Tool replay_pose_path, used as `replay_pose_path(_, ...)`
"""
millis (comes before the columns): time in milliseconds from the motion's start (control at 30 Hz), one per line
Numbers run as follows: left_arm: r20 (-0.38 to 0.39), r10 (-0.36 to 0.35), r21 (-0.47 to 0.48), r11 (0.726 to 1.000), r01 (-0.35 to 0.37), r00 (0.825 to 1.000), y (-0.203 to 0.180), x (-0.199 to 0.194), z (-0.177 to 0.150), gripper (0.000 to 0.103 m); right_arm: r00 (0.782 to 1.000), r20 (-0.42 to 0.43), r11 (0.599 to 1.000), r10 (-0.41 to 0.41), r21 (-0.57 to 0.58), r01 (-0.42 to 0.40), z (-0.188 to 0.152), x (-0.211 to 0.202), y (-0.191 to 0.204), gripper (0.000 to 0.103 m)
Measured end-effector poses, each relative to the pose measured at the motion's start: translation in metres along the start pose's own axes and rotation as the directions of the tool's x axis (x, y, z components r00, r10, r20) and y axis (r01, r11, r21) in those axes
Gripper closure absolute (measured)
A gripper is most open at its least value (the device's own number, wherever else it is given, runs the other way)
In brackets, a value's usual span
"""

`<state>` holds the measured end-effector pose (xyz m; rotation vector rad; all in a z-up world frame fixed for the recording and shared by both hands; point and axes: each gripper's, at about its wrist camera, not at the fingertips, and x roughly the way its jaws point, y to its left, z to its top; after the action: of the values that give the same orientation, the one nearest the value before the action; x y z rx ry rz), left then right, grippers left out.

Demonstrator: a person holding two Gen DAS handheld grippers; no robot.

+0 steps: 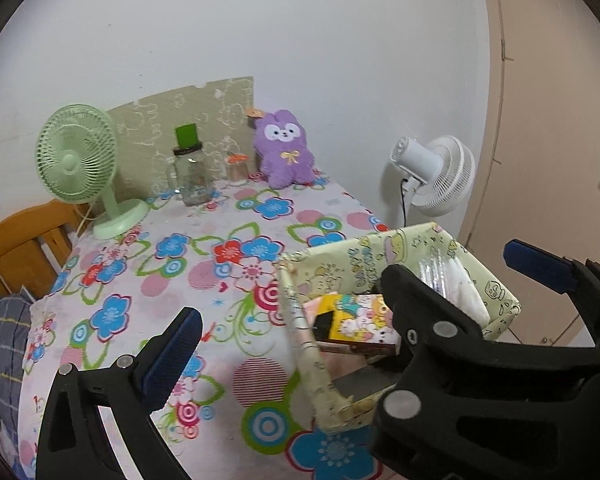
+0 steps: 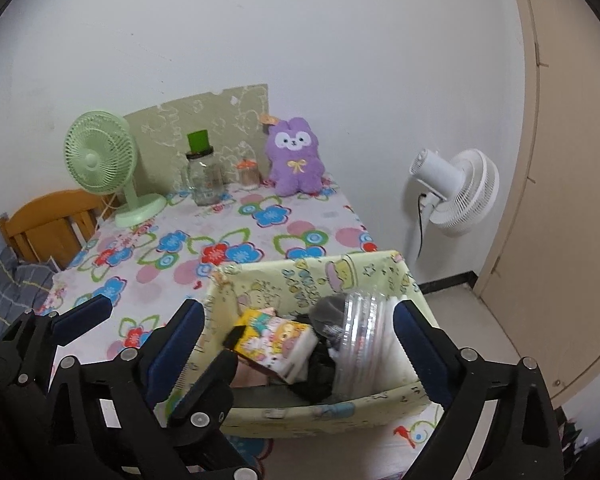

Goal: Organize soft objects
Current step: 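Open both tools and withdraw them from the box over the table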

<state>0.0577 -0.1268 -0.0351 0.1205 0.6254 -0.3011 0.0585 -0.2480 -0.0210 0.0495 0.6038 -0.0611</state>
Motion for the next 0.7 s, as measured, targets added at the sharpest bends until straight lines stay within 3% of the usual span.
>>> replay_pose_path(233,0.003,0.035,-0.047,0.998,-0.035,0.999,0.027,-0.017,-0.001,0.000,0.999,0.043,1.000,0.016,-0.019,-0.015,0.005,-0.017,0.023,0.004)
replay_pose_path(700,0.084,0.141,-0.119,0.984,-0.131,0.986,0.079,-0.057,-0.010,0.000,0.990,0.122,0.997,0.068,-0.030,-0.065,0.013,-0.049,0.062,0.000)
